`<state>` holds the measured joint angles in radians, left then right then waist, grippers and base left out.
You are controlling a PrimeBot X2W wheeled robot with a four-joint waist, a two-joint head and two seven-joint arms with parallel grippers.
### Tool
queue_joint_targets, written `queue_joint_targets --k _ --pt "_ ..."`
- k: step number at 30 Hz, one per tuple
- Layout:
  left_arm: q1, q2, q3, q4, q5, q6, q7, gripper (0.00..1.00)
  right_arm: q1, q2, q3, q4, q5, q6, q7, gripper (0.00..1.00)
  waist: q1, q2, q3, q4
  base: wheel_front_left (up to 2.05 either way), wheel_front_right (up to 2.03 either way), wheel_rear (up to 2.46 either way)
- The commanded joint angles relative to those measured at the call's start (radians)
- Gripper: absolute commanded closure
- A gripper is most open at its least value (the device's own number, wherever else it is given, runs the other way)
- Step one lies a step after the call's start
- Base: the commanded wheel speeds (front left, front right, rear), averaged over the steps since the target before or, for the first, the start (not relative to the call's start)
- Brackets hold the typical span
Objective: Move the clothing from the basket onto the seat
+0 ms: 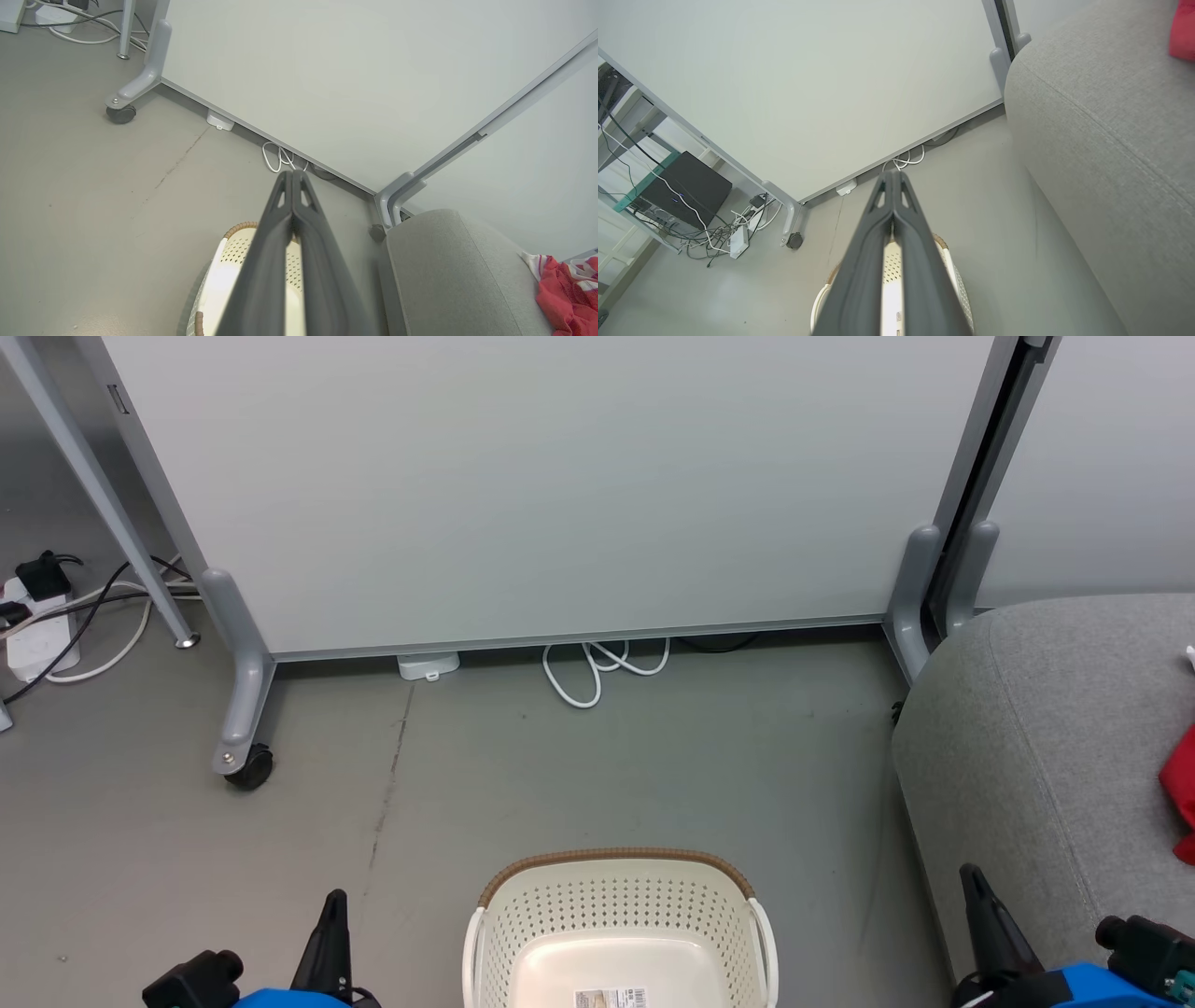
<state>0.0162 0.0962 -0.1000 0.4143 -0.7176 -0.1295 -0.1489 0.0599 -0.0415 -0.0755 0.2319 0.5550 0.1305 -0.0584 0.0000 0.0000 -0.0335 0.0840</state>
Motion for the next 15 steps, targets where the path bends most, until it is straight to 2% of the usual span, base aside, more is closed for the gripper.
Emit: queue_joint_targets --k 1,15 --pt "-0.036 0.003 0.017 -0.022 -0.037 0.0 0.01 1.0 -0.039 -0.005 -0.005 -0.012 0.046 0.0 0.007 1.0 0.0 0.0 0.001 -0.001 0.0 0.0 0.0" --pt "-0.055 -0.007 0.055 -0.051 -0.2 -0.001 0.058 1.0 -0.065 -0.006 -0.011 -0.008 0.238 0.0 0.039 1.0 0.0 0.0 0.005 -0.012 0.0 0.0 0.0"
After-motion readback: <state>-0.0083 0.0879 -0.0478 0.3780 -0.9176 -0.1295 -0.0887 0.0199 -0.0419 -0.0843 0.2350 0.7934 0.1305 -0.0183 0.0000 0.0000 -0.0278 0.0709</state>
